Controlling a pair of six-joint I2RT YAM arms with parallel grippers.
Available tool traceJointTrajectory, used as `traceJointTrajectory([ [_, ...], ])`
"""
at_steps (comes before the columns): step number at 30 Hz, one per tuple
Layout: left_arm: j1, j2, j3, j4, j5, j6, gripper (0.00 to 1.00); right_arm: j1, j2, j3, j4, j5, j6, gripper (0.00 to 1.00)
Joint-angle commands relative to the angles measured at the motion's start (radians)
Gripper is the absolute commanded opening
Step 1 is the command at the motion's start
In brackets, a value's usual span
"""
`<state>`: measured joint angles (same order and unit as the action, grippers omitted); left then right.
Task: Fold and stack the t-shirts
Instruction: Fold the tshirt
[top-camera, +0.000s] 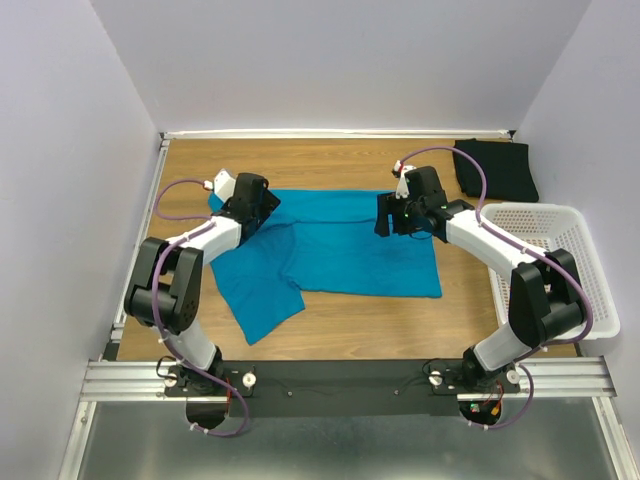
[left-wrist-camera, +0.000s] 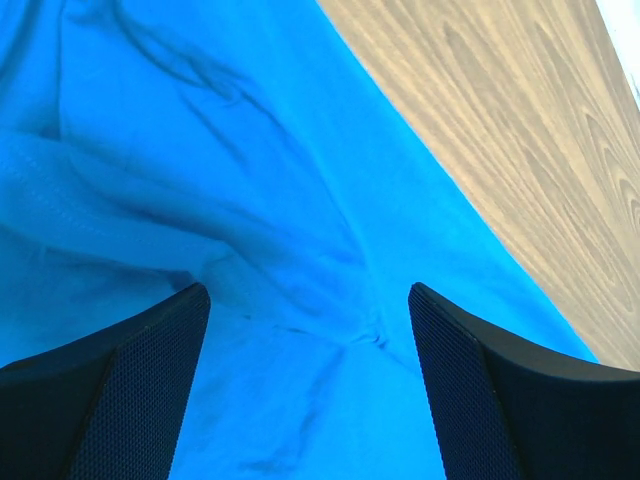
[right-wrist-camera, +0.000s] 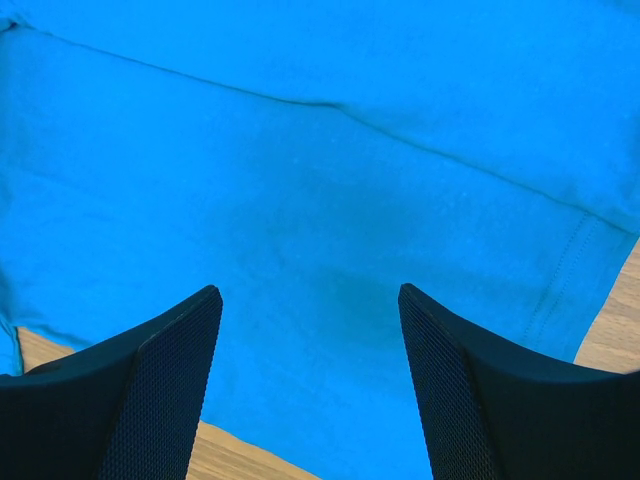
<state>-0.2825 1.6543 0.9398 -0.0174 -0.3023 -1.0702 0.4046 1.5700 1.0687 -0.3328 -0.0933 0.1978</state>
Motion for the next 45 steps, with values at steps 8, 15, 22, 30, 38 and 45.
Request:
traceJointTrajectory([
  [8, 0.011, 0.151, 0.148, -0.015, -0.011, 0.09, 0.92, -0.001, 0.012, 0.023, -0.017, 0.029, -0.008, 0.79],
  [15, 0.006, 0.001, 0.102, -0.14, -0.038, 0.013, 0.99, -0.001, -0.004, 0.016, -0.022, 0.041, -0.012, 0.79],
  [22, 0.008, 0.007, 0.014, -0.119, 0.055, -0.063, 0.99, -0.001, 0.008, 0.017, -0.022, 0.029, -0.006, 0.8],
  [30, 0.008, 0.058, 0.028, -0.101, 0.049, -0.056, 0.99, -0.001, 0.01, 0.02, -0.023, 0.026, -0.009, 0.83],
  [38, 0.008, 0.081, 0.042, -0.119, 0.066, -0.053, 0.99, -0.001, 0.01, 0.017, -0.025, 0.033, -0.014, 0.83],
  [45, 0.008, 0.068, 0.034, -0.135, 0.022, -0.048, 0.99, -0.001, 0.018, 0.017, -0.025, 0.035, -0.014, 0.83],
])
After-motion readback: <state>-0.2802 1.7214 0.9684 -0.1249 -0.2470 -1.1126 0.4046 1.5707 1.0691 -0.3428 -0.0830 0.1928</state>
